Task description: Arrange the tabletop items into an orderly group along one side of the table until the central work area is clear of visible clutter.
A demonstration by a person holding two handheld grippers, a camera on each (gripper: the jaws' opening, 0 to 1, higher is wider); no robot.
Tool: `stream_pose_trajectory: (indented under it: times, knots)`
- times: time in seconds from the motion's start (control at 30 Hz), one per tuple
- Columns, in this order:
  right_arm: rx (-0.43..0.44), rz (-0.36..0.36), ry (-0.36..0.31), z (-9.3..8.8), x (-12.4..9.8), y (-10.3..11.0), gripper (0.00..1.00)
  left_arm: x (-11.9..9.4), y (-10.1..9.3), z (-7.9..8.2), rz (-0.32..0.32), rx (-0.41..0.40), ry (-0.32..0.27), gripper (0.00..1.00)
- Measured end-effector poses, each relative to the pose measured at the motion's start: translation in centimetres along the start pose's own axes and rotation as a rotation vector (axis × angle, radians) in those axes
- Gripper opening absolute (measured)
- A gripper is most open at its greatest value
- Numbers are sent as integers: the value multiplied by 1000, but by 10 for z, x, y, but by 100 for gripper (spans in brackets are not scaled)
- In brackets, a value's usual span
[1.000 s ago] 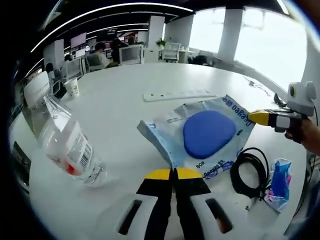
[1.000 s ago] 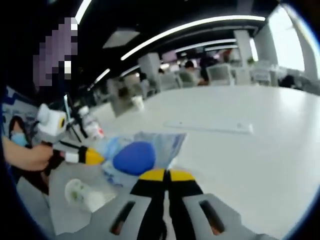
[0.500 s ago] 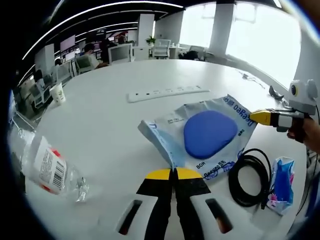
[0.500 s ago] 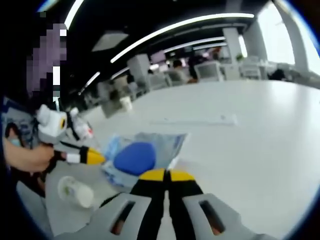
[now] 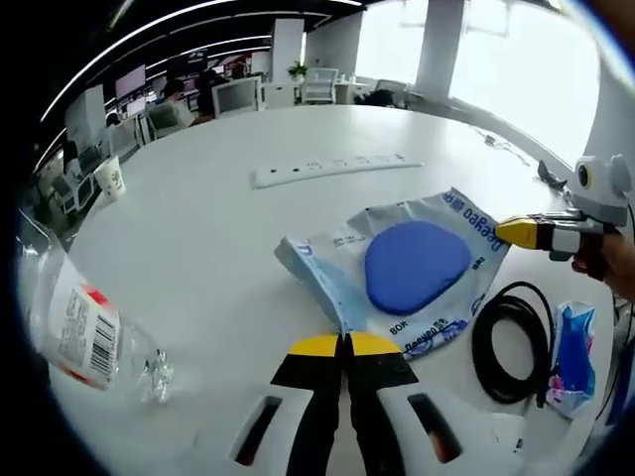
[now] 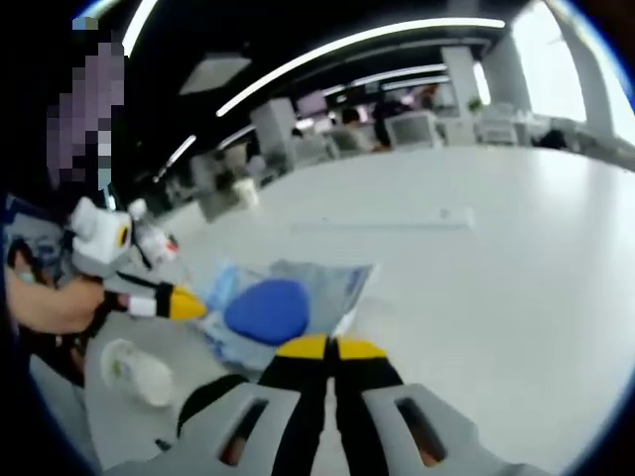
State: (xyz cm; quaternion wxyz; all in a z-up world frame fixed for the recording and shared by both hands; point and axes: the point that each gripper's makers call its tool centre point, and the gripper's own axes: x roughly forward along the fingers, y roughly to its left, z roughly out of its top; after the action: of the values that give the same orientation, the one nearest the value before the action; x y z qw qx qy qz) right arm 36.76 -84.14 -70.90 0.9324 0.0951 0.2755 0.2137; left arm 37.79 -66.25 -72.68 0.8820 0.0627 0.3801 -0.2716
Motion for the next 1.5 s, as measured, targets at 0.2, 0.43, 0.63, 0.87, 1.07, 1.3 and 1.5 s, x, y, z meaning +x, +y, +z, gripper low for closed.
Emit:
stream_pose_trajectory:
  times: [0.2, 0.43, 0.63, 0.87, 1.07, 1.3, 1.5]
  knots:
    - [8, -3, 14, -7, 3, -4, 0, -2, -2, -1, 7, 0, 1, 0]
    - [20, -2, 18, -12, 5, -7, 0, -1, -1, -1, 20, -7, 2, 0]
    - [9, -4, 17, -12, 8, -9, 0, 2, 1, 0, 38, 4, -1, 1]
    - [-17, -9, 24, -16, 8, -12, 0, 4, 4, -1, 52, -25, -16, 3]
    - [-55, -17, 37, -18, 10, -10, 2, 5, 13, 0, 62, -46, -28, 5]
    - [-77, -28, 52, -20, 5, -5, 21, -2, 15, -2, 71, -121, -48, 18]
    - [-96, -13, 28, -12, -3, 2, 27, -14, 22, 2, 92, -131, -89, 23]
